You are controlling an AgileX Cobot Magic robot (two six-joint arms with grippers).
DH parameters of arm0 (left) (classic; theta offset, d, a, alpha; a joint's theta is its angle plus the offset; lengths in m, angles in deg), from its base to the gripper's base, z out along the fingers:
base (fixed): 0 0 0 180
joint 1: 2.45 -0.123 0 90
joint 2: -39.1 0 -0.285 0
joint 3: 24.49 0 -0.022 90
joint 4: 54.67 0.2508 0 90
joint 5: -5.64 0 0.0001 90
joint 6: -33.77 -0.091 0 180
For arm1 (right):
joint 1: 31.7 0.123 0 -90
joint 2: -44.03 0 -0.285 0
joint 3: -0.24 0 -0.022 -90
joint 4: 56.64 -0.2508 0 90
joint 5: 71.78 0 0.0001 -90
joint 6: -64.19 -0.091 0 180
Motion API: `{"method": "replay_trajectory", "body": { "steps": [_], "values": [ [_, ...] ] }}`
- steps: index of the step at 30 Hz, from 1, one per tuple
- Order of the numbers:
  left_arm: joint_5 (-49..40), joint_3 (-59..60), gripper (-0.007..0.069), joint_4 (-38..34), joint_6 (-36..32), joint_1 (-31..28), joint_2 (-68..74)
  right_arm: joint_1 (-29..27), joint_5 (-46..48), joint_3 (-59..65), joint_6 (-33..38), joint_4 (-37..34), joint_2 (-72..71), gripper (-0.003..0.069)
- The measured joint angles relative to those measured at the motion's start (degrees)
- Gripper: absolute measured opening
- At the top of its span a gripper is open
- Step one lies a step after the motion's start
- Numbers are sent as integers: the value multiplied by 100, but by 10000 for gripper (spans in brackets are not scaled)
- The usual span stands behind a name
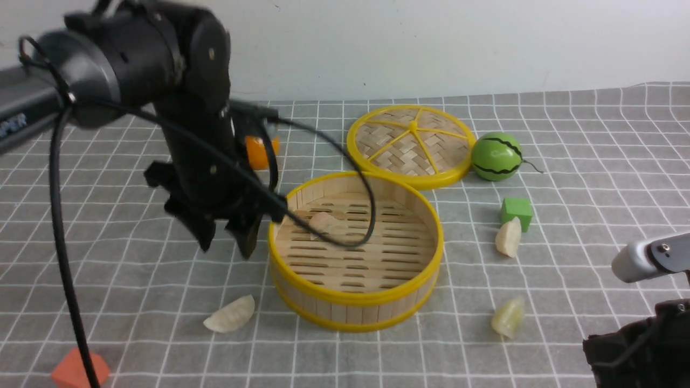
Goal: Put the dumplings into the steamer on the table with the grey tablecloth.
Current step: 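Reach for and grasp a dumpling on the table with the left gripper, then place the dumpling into the bamboo steamer basket with the left gripper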
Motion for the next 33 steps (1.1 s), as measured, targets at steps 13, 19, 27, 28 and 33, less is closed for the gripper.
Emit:
{"method": "replay_trajectory", "body": {
  "steps": [13, 19, 27, 28, 33],
  "values": [
    [599, 560, 237, -46, -776, 0, 812, 0, 6, 0, 0, -105, 17, 27],
    [256, 582, 239, -247, -778, 0, 555, 0, 10, 0, 0, -105, 17, 36],
    [546, 587, 239, -1765, -823, 0, -737, 0, 4, 0, 0, -105, 17, 41],
    [735, 559, 239, -2048, -867, 0, -751, 0, 4, 0, 0, -105, 17, 41],
    [1452, 348, 239, -2288, -908, 6, -237, 0, 4, 0, 0, -105, 23, 45]
  ]
}}
